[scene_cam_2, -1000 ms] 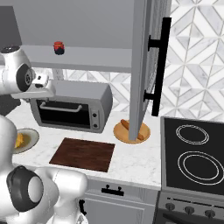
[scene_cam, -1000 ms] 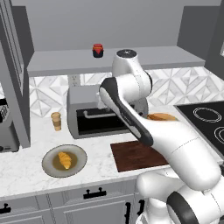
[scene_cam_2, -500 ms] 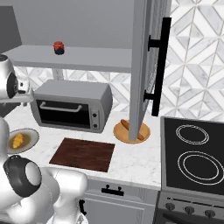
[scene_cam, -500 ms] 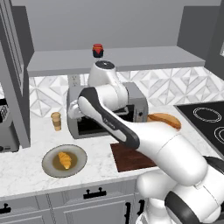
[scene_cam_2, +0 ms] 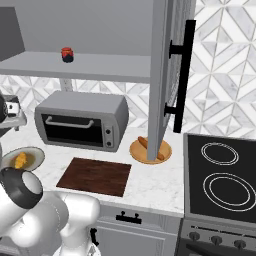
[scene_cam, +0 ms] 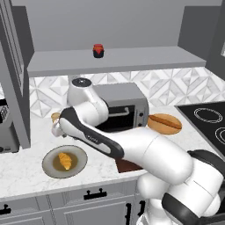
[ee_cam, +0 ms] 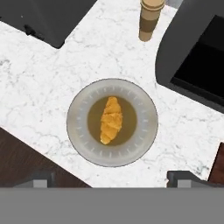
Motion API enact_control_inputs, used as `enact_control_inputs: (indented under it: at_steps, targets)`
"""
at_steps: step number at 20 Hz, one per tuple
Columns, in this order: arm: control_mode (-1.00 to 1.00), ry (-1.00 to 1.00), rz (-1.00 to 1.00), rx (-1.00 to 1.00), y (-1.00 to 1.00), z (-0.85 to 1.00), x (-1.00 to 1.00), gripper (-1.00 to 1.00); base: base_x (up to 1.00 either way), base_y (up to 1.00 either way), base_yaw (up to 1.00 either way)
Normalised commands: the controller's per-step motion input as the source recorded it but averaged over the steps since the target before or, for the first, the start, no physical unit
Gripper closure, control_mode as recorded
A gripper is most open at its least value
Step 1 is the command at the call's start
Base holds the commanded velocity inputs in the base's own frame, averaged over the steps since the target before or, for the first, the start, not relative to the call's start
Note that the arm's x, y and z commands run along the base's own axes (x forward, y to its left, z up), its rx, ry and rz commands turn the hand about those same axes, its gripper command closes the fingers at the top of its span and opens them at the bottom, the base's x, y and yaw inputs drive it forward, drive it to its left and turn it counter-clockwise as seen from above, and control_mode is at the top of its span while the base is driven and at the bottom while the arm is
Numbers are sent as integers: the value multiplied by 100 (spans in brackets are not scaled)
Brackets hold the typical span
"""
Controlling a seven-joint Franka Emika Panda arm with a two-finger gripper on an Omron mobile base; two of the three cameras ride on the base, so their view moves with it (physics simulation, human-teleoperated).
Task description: From the different types of pastries on the counter, select a croissant and place it on the cutting board. Then retrieve a jar of jam from the cabinet and place it alongside the croissant on the cutting board.
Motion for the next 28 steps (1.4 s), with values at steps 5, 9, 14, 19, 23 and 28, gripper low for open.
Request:
enact_control_inputs:
  at_steps: [5, 9, 14, 19, 23, 28]
  targets:
    - [-100, -4, 7, 3, 0, -82, 0, -100, 0, 0, 0]
    - [-100, -3, 4, 23, 0, -78, 0, -100, 0, 0, 0]
    - [-100, -2, 0, 5, 2, -43, 0, -100, 0, 0, 0]
    - [-100, 0, 0, -17, 5, -17, 1, -100, 0, 0, 0]
    - [-100, 0, 0, 0, 22, -23, 22, -100, 0, 0, 0]
    - [-100, 0, 0, 0, 22, -19, 45, -100, 0, 0, 0]
